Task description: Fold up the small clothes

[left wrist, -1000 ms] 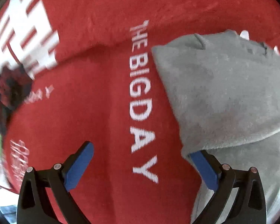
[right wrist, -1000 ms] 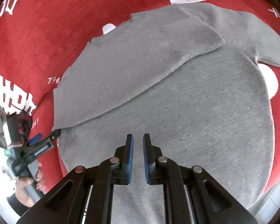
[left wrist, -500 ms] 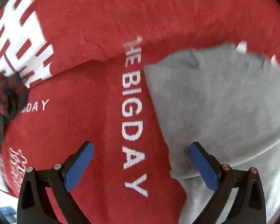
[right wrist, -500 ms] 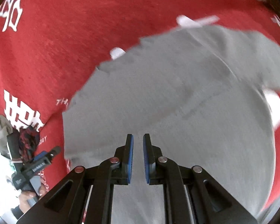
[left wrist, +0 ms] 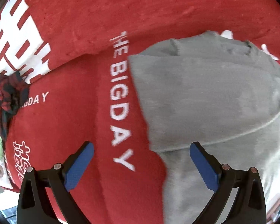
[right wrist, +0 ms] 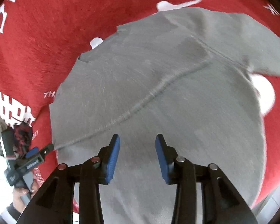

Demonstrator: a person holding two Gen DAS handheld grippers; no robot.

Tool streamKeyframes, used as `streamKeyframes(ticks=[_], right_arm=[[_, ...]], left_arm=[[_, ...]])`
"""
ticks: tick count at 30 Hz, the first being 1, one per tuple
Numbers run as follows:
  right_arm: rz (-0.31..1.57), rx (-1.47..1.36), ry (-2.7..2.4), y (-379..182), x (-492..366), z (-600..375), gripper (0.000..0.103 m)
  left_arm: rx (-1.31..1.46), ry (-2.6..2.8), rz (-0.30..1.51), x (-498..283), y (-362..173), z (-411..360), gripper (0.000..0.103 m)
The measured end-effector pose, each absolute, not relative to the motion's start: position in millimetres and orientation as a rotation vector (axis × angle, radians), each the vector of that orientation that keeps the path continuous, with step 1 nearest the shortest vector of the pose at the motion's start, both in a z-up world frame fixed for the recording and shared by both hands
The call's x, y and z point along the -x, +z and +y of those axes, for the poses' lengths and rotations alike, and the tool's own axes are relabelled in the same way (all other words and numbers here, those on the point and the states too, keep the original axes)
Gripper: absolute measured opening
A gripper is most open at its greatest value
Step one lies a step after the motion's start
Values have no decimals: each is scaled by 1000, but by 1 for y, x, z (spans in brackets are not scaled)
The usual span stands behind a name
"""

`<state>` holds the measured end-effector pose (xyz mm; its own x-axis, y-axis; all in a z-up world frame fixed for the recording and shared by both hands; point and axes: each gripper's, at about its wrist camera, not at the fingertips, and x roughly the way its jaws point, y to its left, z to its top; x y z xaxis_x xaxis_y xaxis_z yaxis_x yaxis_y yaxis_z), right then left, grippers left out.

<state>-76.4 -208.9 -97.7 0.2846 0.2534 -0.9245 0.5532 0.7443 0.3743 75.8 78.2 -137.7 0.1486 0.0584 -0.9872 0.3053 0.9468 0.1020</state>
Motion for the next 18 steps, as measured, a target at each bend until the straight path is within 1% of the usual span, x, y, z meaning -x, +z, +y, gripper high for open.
streamKeyframes(ticks=[5, 18], right_arm=[[1306, -847, -259, -93, 106, -225, 44], [1298, -954, -292, -102, 145, -282, 44]], left_arm=[[-330, -235, 1430, -60, -101, 70, 103], [-429, -297, 1489, -20, -91, -38, 103]])
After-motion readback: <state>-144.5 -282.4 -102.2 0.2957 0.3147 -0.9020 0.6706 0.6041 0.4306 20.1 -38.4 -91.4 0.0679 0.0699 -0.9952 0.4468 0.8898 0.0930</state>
